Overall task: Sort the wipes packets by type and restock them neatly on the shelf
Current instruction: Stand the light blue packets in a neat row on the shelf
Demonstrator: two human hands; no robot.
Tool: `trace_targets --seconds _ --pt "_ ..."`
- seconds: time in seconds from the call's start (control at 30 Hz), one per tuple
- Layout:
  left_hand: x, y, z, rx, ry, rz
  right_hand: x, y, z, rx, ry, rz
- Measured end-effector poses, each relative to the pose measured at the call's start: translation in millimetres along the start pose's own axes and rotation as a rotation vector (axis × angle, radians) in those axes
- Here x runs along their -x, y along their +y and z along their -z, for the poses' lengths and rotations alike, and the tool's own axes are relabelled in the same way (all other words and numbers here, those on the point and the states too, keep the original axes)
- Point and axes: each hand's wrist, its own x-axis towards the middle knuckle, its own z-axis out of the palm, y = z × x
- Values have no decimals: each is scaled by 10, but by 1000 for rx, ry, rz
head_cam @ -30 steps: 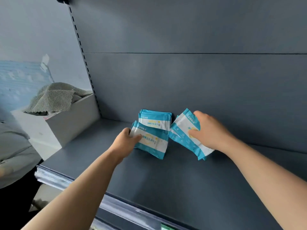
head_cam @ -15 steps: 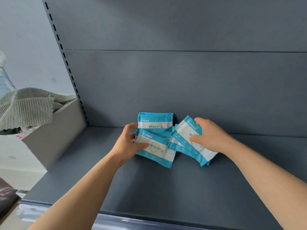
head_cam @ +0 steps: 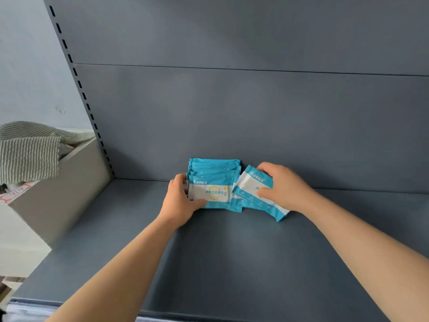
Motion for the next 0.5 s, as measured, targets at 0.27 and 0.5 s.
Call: trace_targets --seconds 0.27,0.5 --pt "-95 51 43 -262 97 -66 -155 -81 -62 48 60 33" --pt "51 37 75 194 153 -28 -117 -87 -69 -46 27 72"
